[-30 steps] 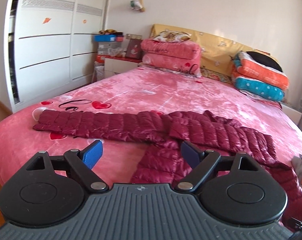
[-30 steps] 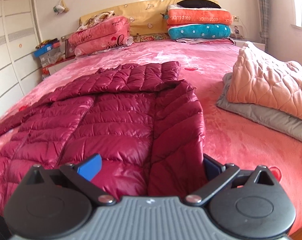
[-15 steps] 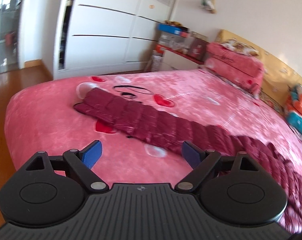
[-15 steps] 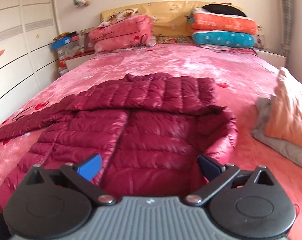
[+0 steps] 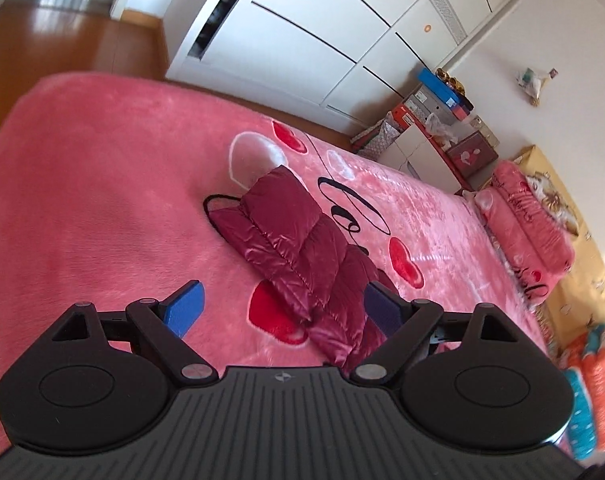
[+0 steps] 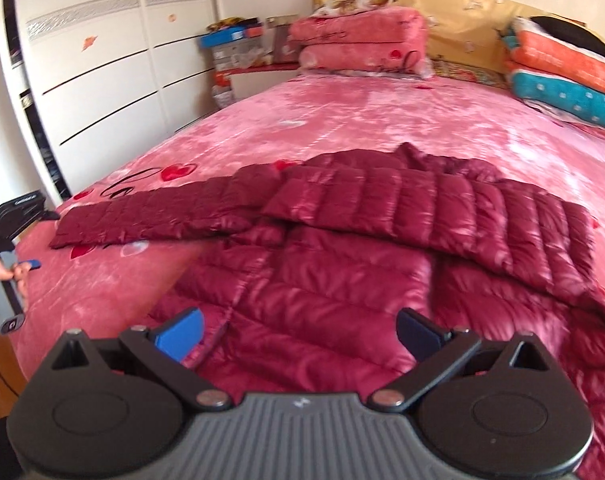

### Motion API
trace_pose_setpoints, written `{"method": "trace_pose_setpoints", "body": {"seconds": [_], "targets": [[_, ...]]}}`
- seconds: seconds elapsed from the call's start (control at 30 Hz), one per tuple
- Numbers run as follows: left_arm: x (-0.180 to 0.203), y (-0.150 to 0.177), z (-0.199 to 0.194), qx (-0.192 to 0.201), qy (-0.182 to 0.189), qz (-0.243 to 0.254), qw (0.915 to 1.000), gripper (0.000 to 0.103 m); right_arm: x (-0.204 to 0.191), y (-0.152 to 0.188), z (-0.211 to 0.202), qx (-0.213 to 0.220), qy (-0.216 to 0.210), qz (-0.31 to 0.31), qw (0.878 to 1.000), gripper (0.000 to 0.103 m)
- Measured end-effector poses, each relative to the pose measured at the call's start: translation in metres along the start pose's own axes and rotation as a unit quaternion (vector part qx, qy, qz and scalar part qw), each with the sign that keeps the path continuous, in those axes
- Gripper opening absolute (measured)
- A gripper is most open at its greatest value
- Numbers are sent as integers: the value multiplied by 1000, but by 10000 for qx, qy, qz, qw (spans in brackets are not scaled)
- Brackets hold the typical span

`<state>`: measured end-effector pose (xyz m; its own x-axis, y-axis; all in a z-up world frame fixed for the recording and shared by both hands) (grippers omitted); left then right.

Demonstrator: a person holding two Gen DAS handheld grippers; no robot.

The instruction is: Fold large clothes

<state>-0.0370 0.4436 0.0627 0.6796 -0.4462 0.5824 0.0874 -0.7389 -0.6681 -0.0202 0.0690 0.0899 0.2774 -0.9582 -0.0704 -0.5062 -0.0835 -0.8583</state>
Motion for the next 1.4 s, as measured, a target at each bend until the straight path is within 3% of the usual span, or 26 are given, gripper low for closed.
{"method": "trace_pose_setpoints", "body": {"seconds": [0.1,0.37,0.5,0.67,0.83,1.03,1.23,1.4], "targets": [[-4,5,12,-102,143,-389,9991,103,-15,-3,19,-69,-175,-131,9997,102],[-12,7,47,-183,192,-769,9967,103,-58,-19,78,-136,-818,-225,9963,102],[-15,0,54,-163,281,-977,9947,103,-100,-32,115,53,-1323,-761,9883,102],[-18,-7,56,-170,338,-1023,9940,94,-166,-34,152,326,-1936,-1765,9645,102],[-23,-9,57,-221,380,-1037,9936,65,-221,-24,190,530,-2264,-2679,9350,96],[-28,-9,56,-339,495,-1168,9913,37,-269,-5,219,713,-2579,-3355,9032,88],[-20,-9,55,-442,767,-1276,9879,32,-301,6,236,1003,-2646,-3942,8744,83],[-4,-9,48,-494,1083,-1201,9856,31,-315,2,251,1184,-2508,-4143,8669,61]]}}
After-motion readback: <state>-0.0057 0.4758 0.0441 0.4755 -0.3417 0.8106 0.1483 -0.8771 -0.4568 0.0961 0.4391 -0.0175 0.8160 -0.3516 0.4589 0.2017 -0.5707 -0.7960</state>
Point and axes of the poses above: each gripper's, at about its wrist camera, not at the fingertips, and z roughly the way its jaws point, x to its right, y to its underside, the point moved 10 cm from there along z, roughly the way its jaws point, and after that the axes turned 13 degrees about x, right-handed, at the moved point
